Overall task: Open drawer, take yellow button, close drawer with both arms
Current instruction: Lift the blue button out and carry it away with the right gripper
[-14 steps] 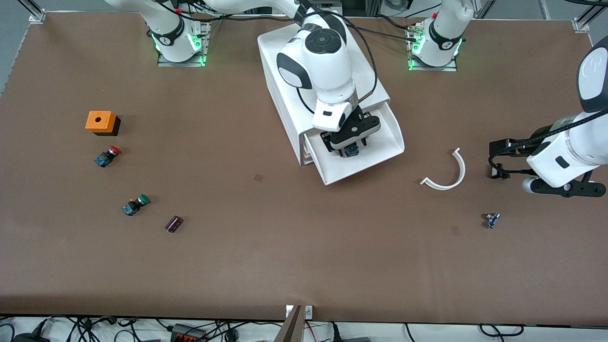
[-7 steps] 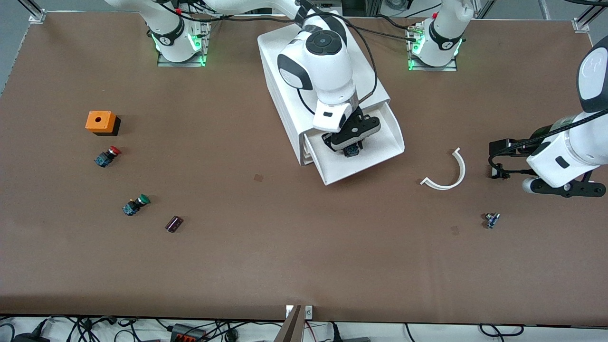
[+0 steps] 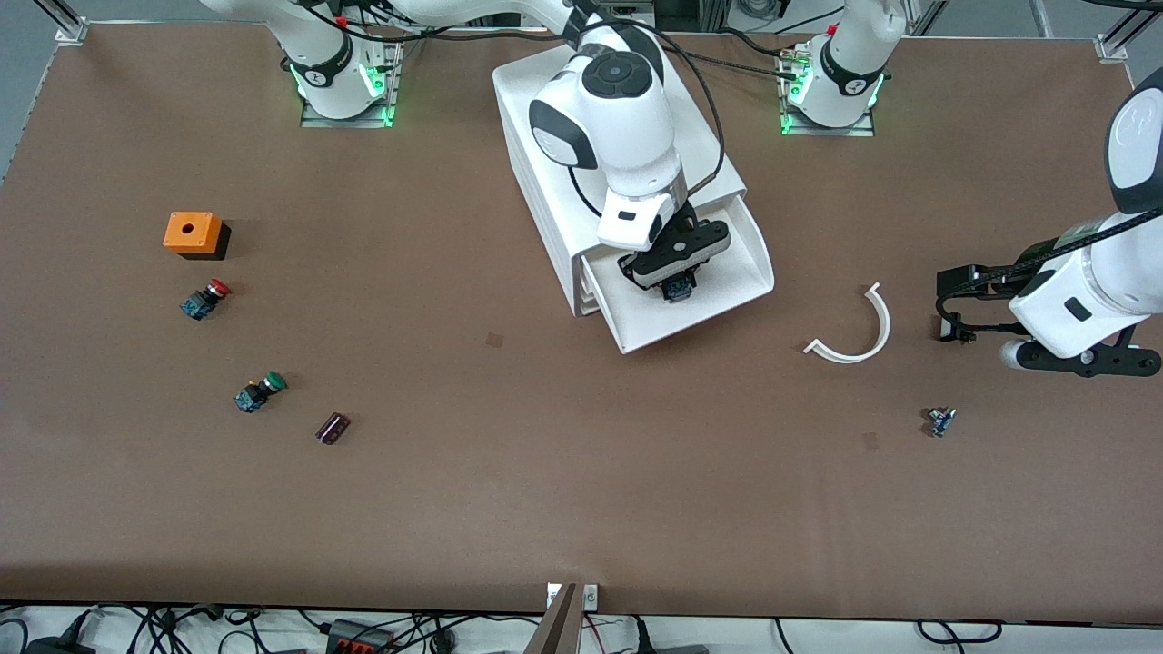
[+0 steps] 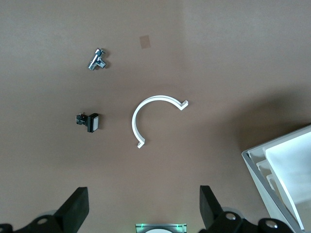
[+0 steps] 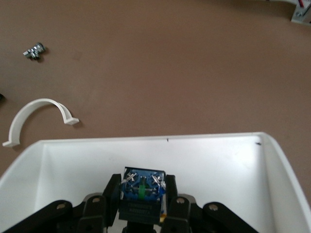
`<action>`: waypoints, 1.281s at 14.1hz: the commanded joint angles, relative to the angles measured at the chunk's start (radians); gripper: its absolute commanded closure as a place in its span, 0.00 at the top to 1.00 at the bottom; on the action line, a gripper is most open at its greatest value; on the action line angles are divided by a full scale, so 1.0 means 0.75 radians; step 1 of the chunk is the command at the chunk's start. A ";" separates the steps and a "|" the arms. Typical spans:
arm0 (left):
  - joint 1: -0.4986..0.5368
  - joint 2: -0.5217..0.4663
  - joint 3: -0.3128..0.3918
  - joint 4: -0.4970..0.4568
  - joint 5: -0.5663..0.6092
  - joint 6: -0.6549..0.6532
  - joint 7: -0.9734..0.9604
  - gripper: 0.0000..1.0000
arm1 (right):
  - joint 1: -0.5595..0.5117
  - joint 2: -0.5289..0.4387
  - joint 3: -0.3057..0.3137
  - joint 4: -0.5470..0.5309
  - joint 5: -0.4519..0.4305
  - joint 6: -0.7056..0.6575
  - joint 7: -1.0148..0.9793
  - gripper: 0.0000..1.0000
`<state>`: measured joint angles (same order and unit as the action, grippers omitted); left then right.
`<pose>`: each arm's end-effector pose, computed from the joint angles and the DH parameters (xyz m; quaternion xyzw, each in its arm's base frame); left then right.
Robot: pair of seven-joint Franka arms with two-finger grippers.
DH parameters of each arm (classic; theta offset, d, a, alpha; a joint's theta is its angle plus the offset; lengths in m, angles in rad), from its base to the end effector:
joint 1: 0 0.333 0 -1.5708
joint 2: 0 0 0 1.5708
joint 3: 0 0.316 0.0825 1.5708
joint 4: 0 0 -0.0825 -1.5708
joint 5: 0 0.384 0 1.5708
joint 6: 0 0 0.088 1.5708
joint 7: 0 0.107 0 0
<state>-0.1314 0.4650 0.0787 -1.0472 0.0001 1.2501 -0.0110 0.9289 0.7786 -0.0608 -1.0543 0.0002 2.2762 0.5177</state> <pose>0.6492 -0.0476 0.5578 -0.9911 0.0225 0.1293 0.0222 0.5022 0.6205 0.4219 -0.9579 -0.1830 -0.1816 0.1263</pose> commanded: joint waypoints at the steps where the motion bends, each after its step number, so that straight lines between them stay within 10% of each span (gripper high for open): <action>1: 0.001 -0.015 -0.005 0.016 0.018 -0.022 -0.010 1.00 | -0.013 0.011 -0.003 0.105 -0.002 -0.016 0.023 0.00; 11: 0.001 -0.015 -0.007 0.016 0.018 -0.022 -0.010 1.00 | -0.393 -0.120 0.014 0.111 0.008 -0.504 -0.220 0.00; 18: -0.003 -0.015 -0.009 0.016 0.016 -0.022 -0.010 1.00 | -0.700 -0.132 0.012 -0.167 0.182 -0.523 -0.577 0.00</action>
<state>-0.1326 0.4642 0.0785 -1.0448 0.0001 1.2501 -0.0122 0.4503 0.7124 -0.0711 -1.0870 0.1113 1.8792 0.1481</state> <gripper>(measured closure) 0.000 0.586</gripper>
